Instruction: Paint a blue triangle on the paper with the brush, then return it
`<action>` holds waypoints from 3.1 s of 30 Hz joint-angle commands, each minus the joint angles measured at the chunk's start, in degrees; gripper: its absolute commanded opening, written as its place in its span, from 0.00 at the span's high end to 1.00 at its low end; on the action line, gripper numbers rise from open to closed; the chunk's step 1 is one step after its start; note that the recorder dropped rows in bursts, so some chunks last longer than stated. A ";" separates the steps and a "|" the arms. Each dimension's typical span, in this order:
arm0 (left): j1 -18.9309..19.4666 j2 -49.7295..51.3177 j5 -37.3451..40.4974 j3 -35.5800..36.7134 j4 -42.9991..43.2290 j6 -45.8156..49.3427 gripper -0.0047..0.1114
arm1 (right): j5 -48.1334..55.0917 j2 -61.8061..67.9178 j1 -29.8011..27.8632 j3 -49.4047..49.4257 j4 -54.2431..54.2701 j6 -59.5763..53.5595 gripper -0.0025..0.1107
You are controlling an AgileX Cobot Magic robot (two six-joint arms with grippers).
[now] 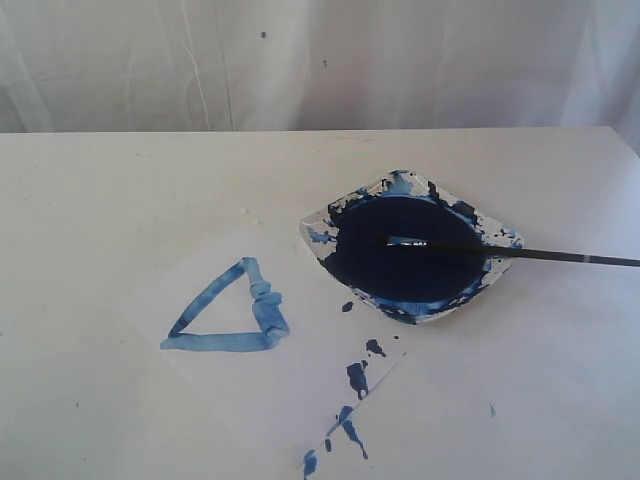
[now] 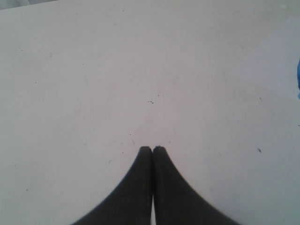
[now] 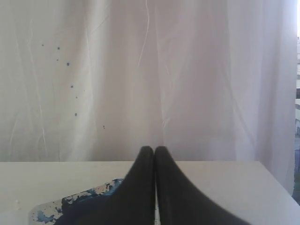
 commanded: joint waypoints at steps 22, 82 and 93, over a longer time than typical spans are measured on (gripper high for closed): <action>0.15 -0.23 -0.22 0.24 -0.44 0.17 0.96 | 26.36 -1.98 -15.11 0.31 1.30 -0.29 0.98; 0.15 -0.23 -0.22 0.24 -0.44 0.17 0.96 | 29.42 -1.98 -11.48 0.31 4.31 -3.69 0.98; 0.15 -0.23 -0.22 0.24 -0.44 0.17 0.96 | 29.40 -1.98 -11.48 0.31 6.02 -6.88 0.98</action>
